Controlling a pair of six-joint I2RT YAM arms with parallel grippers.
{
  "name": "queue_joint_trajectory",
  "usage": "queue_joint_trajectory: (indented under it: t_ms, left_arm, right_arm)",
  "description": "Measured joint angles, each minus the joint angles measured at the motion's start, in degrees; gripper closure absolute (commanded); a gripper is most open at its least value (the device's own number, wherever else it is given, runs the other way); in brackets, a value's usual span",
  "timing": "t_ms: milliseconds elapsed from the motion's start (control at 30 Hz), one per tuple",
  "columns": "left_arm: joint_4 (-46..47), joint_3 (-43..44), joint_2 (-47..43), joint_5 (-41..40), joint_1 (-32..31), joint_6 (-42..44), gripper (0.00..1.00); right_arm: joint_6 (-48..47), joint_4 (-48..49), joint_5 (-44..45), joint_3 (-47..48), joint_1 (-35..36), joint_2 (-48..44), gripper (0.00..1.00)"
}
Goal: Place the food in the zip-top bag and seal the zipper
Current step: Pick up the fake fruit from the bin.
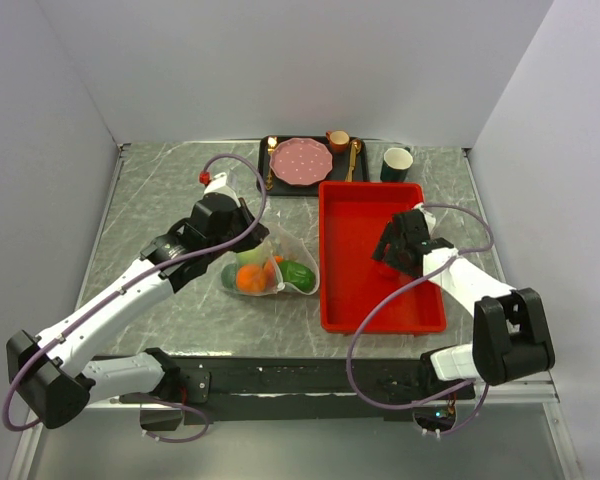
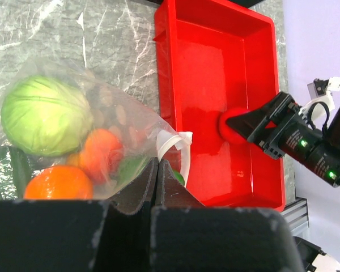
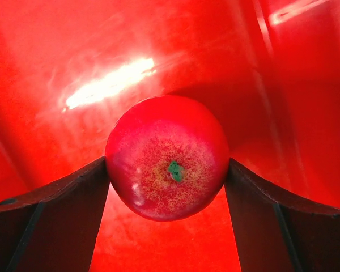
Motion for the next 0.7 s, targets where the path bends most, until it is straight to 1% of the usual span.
queue_joint_trajectory:
  t_ms: [100,133,200,233,267,367,500,700]
  left_arm:
    - [0.0,0.0,-0.1,0.0,0.0,0.0,0.99]
    - [0.1,0.0,-0.1,0.0,0.0,-0.1,0.99]
    - [0.1,0.0,-0.1,0.0,0.1,-0.2,0.99]
    - [0.1,0.0,-0.1,0.0,0.1,-0.2,0.99]
    - [0.2,0.0,-0.1,0.0,0.1,-0.3,0.99]
    - [0.2,0.0,-0.1,0.0,0.1,-0.2,0.99]
    - [0.2,0.0,-0.1,0.0,0.1,-0.3,0.99]
    - [0.2,-0.2,-0.3,0.3,0.1,-0.4,0.99]
  right_arm:
    - [-1.4,0.5,-2.8,-1.1,0.0,-1.3,0.28]
    - [-2.3,0.5,-4.1,-1.1,0.0,-1.5,0.2]
    - [-3.5,0.7,-6.0,-1.1,0.0,-1.7,0.12]
    - [-4.3,0.8,-6.9,-1.1,0.1,-2.0,0.05]
    - [-4.9,0.7,-7.4,-1.1,0.4,-2.3,0.03]
    - [-6.1,0.4,-7.8,-1.1,0.8,-4.0,0.0]
    - [-7.2,0.2,-7.7,-1.0,1.0,-6.9,0.0]
    - [-7.6,0.0,-8.3,-0.9,1.1,-7.0,0.0]
